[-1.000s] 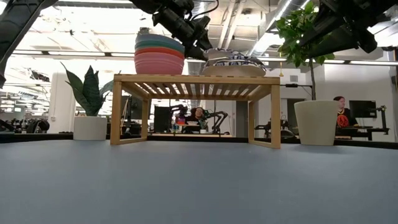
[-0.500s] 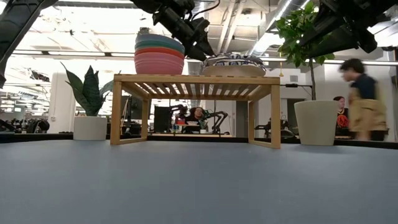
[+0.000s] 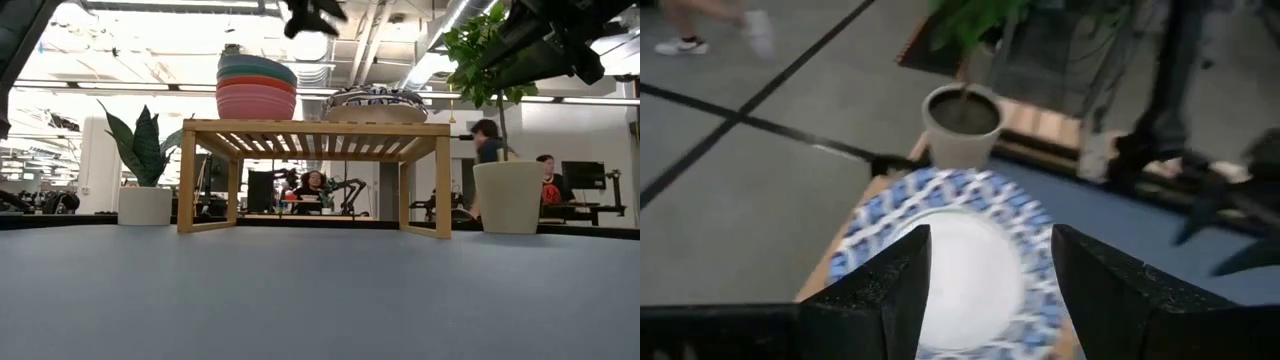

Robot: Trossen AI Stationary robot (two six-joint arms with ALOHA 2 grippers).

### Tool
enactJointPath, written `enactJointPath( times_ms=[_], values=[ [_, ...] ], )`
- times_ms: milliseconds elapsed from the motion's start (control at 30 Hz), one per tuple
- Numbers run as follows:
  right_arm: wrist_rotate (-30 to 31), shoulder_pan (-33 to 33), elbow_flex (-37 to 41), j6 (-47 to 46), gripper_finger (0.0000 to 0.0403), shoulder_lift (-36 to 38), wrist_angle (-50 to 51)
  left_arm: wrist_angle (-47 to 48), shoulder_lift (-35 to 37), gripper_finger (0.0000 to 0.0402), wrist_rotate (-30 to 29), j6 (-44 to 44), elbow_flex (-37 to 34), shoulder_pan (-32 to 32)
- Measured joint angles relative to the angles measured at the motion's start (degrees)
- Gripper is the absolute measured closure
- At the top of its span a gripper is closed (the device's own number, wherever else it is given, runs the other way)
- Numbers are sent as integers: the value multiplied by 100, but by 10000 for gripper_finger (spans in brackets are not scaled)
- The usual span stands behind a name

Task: Place and stack bowls onto a shelf
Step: Return to Home Position

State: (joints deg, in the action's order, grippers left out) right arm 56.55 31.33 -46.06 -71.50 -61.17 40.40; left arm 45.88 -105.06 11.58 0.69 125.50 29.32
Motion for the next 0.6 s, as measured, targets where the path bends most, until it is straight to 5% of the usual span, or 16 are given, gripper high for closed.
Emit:
enactJointPath(
  times_ms=[267, 600],
  values=[
    [2, 0, 0, 200, 177, 17, -455, 639, 212, 209, 6, 496, 954, -608],
    [-338, 9, 0, 2424, 177, 20, -1792, 1352, 875, 209, 8, 608, 895, -1482]
  ],
)
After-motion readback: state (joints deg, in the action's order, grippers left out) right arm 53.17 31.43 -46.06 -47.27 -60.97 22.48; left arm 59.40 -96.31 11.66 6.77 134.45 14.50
